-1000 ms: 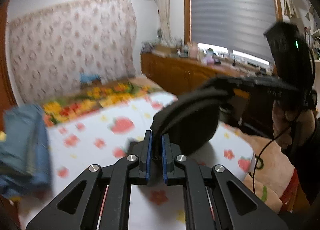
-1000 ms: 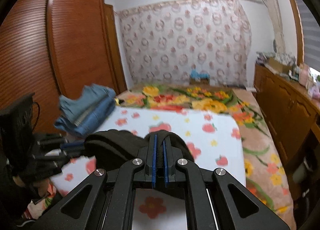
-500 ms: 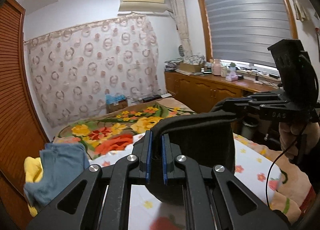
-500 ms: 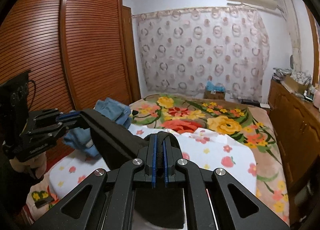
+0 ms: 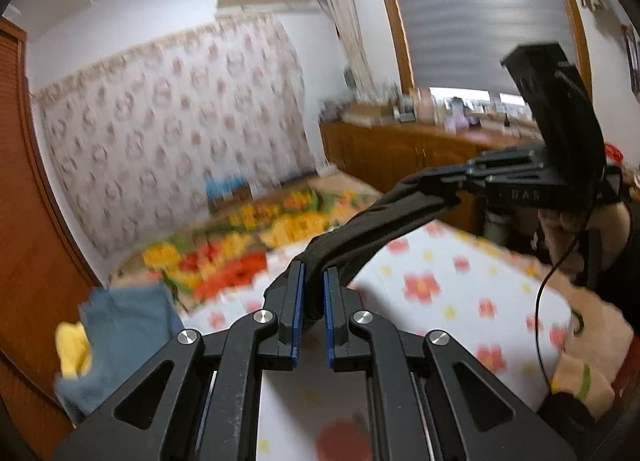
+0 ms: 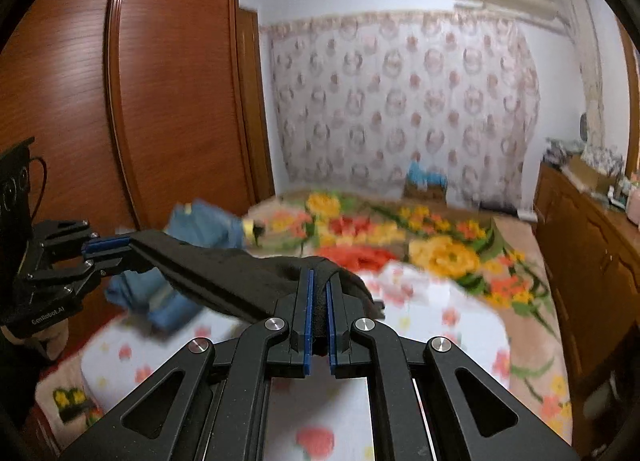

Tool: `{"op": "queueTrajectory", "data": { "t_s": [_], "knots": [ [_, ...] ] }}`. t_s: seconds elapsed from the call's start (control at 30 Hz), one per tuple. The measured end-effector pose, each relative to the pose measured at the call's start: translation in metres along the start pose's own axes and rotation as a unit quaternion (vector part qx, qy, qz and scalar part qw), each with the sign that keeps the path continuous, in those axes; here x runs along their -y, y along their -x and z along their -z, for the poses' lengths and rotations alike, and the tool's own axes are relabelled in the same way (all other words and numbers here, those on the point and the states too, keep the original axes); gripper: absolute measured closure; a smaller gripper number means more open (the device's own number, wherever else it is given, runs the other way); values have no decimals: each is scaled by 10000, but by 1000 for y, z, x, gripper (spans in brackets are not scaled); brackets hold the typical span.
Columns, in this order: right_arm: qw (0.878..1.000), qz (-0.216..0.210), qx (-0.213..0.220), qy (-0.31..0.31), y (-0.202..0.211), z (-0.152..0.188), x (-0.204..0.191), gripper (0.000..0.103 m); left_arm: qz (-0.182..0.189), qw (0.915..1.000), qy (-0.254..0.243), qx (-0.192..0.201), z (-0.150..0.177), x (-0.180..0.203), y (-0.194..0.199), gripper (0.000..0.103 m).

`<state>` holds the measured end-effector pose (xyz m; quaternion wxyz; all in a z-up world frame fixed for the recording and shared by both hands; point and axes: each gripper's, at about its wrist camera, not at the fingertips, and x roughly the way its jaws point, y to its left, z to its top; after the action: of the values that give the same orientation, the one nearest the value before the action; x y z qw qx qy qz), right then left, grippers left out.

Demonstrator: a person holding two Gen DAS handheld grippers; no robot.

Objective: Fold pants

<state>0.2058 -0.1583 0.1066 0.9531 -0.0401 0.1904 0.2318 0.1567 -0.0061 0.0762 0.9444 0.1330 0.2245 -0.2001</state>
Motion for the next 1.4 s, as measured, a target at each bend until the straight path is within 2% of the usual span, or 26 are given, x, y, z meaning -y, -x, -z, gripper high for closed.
{"op": "queueTrajectory", "data": {
  "t_s": [0.13,0.3,0.67,1.4],
  "knots": [
    [9986,-54,-528,-69,-6,40,-5,98,240,9988,53,-422,34,22,-5,93],
    [9960,-36,-893,4,0,68,-16,98,434,9973,97,-580,53,47,6,93],
    [9943,-207,-1044,-111,39,95,-19,98,608,9958,205,-646,78,70,28,93],
    [9926,-347,-1125,-287,55,120,-22,98,825,9931,452,-703,105,82,42,93]
  ]
}}
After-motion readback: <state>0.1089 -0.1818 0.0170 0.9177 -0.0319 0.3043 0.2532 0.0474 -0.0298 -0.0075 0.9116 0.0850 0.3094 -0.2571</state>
